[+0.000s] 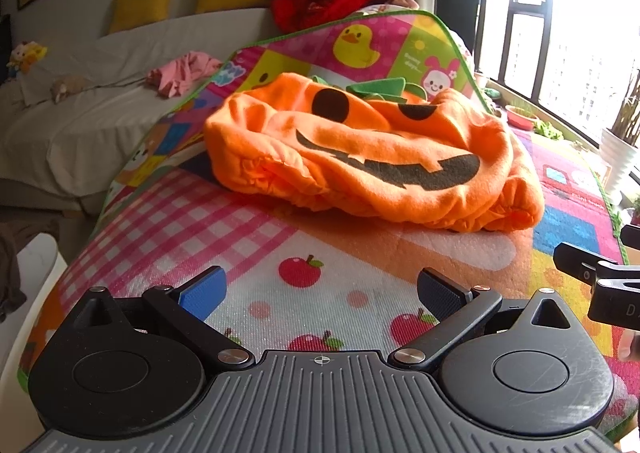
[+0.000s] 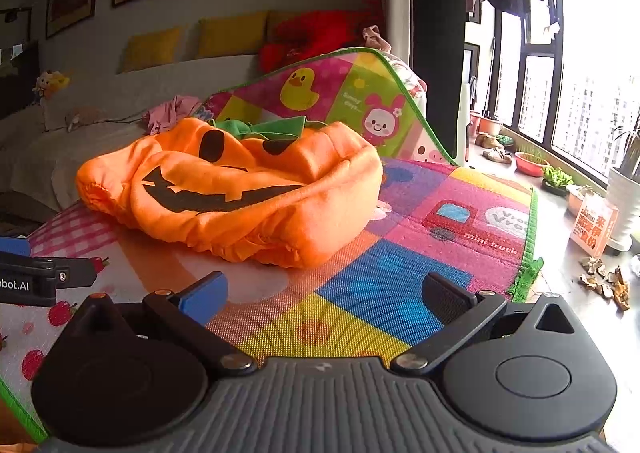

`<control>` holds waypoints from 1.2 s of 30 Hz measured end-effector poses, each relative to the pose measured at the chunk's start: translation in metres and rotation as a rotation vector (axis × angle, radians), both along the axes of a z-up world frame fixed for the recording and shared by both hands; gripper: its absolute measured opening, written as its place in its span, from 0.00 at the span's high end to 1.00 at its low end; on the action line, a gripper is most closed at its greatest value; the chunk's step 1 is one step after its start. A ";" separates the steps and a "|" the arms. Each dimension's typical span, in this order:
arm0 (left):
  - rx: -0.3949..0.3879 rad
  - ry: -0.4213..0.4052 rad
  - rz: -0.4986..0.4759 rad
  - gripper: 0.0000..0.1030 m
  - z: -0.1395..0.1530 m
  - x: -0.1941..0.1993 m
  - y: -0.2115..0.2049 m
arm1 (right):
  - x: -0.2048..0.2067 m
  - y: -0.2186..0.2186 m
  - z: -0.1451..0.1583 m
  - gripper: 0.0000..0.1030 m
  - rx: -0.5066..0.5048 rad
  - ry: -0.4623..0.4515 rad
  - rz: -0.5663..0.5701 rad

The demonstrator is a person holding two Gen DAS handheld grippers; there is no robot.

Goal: Fold clothes

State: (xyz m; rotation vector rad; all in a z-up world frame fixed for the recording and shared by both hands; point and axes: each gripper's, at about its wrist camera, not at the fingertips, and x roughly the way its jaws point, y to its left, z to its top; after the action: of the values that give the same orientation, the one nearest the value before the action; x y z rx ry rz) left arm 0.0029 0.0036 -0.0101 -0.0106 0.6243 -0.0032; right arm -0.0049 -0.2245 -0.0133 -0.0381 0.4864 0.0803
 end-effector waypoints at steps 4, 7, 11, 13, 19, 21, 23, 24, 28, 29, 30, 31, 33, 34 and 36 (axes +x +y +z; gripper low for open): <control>0.001 0.003 0.000 0.00 0.000 0.000 0.000 | 0.000 0.000 0.000 0.00 0.000 0.001 0.001; 0.002 0.004 0.001 0.00 0.000 0.001 -0.001 | 0.000 -0.001 0.000 0.00 0.000 0.002 0.001; 0.002 0.004 0.001 0.00 0.001 0.001 -0.001 | 0.000 -0.001 -0.001 0.00 0.000 0.004 -0.001; 0.001 0.004 0.002 0.00 0.001 0.001 -0.001 | 0.000 -0.001 -0.001 0.00 -0.002 0.004 -0.002; 0.001 0.006 0.003 0.00 0.000 0.001 0.000 | 0.001 -0.001 -0.003 0.00 -0.006 0.007 -0.006; 0.001 0.007 0.003 0.00 0.000 0.001 0.000 | 0.001 0.000 -0.003 0.00 -0.008 0.007 -0.006; 0.002 0.006 0.003 0.00 0.000 0.000 0.001 | 0.001 0.000 -0.004 0.00 -0.011 0.008 -0.006; 0.002 0.005 0.003 0.00 0.000 0.000 0.001 | 0.002 0.000 -0.004 0.00 -0.014 0.009 -0.006; 0.007 0.003 0.001 0.00 0.000 0.001 0.001 | 0.003 0.000 -0.004 0.00 -0.022 0.010 -0.005; 0.009 0.003 0.001 0.00 0.000 0.001 0.001 | 0.003 0.001 -0.005 0.00 -0.024 0.011 -0.005; 0.011 0.002 0.002 0.00 -0.001 0.001 0.001 | 0.004 0.001 -0.005 0.00 -0.027 0.011 -0.005; 0.013 0.002 0.003 0.00 -0.001 0.002 0.001 | 0.004 0.001 -0.005 0.00 -0.029 0.011 -0.005; 0.017 0.002 0.006 0.00 -0.001 0.003 0.002 | 0.005 0.001 -0.005 0.00 -0.033 0.012 -0.005; 0.019 0.003 0.008 0.00 -0.001 0.003 0.002 | 0.005 0.001 -0.006 0.00 -0.035 0.013 -0.005; 0.021 0.004 0.010 0.00 -0.002 0.005 0.003 | 0.005 0.002 -0.006 0.00 -0.039 0.013 -0.004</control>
State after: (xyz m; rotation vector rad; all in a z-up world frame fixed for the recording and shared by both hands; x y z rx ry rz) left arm 0.0084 0.0070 -0.0120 0.0063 0.6279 0.0130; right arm 0.0005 -0.2229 -0.0191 -0.0752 0.5015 0.0667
